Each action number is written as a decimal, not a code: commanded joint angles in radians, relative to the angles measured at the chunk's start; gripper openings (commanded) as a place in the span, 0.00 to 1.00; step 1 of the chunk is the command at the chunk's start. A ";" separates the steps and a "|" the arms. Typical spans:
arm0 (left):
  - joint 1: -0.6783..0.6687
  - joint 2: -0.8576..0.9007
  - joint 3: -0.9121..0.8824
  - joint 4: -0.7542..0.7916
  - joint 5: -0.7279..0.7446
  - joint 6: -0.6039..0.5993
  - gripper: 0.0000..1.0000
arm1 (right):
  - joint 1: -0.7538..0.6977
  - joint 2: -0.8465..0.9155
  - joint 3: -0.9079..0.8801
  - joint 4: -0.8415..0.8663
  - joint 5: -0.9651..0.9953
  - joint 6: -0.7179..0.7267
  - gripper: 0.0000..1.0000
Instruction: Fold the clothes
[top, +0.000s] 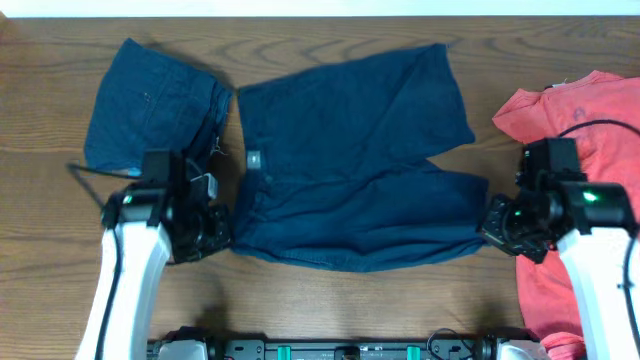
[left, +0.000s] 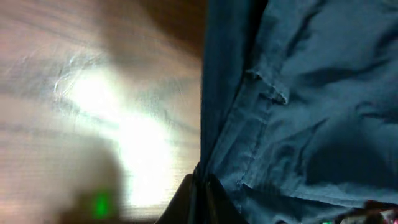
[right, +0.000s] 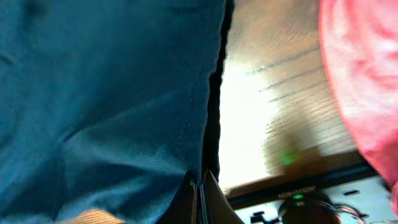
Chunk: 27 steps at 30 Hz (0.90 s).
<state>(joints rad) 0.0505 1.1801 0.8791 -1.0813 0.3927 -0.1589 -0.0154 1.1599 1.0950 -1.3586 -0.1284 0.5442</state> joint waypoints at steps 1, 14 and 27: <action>0.003 -0.105 0.054 -0.064 -0.023 -0.021 0.06 | -0.004 -0.061 0.121 -0.039 0.073 -0.014 0.01; 0.003 -0.305 0.215 -0.308 -0.084 -0.023 0.06 | -0.004 -0.086 0.397 -0.045 0.121 -0.014 0.01; 0.003 -0.096 0.190 -0.141 -0.209 -0.023 0.06 | -0.003 0.197 0.397 0.290 0.113 0.000 0.01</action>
<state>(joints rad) 0.0483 1.0256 1.0771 -1.2404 0.3454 -0.1837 -0.0124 1.2957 1.4761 -1.1114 -0.1081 0.5411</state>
